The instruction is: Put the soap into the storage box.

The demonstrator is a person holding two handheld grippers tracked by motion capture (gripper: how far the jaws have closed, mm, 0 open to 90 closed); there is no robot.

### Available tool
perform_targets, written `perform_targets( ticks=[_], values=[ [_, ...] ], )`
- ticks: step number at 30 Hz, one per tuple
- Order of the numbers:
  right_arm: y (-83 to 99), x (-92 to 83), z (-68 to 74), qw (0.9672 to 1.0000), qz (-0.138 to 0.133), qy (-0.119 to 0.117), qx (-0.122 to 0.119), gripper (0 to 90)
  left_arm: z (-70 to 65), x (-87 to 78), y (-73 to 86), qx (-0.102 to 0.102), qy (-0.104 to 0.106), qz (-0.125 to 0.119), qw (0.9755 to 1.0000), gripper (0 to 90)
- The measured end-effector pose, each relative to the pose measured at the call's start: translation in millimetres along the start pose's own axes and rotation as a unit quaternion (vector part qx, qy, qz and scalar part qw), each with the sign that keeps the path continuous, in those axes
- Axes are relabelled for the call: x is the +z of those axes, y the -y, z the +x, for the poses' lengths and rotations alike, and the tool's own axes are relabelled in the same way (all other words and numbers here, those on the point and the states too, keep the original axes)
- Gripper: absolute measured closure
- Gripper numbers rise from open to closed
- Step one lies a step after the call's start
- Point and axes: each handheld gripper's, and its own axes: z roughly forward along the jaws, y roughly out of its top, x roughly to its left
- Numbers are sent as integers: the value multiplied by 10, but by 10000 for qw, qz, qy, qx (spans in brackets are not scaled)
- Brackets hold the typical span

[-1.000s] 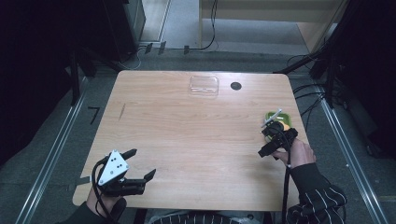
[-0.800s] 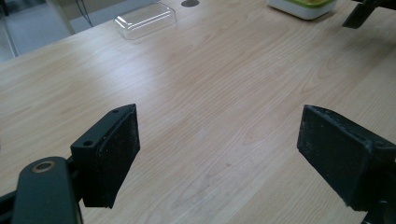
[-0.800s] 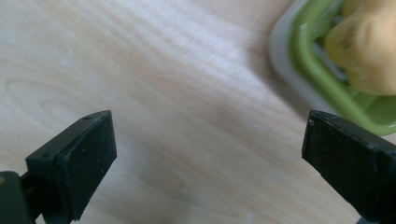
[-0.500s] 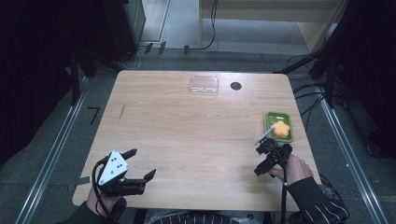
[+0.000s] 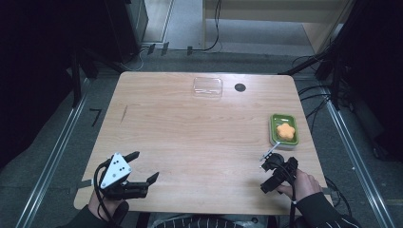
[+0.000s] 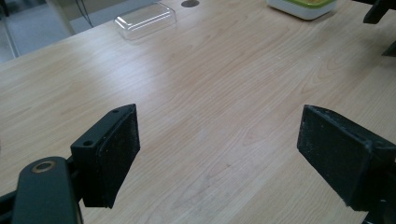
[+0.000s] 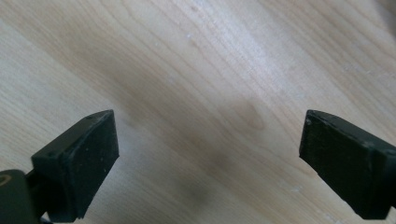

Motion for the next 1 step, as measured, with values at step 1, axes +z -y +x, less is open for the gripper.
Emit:
perform_targets(
  ticks=[1],
  values=[
    [11, -22, -8, 10000, -97, -1, 24, 76, 0, 4, -3, 18, 13, 19, 10000, 136]
  ],
)
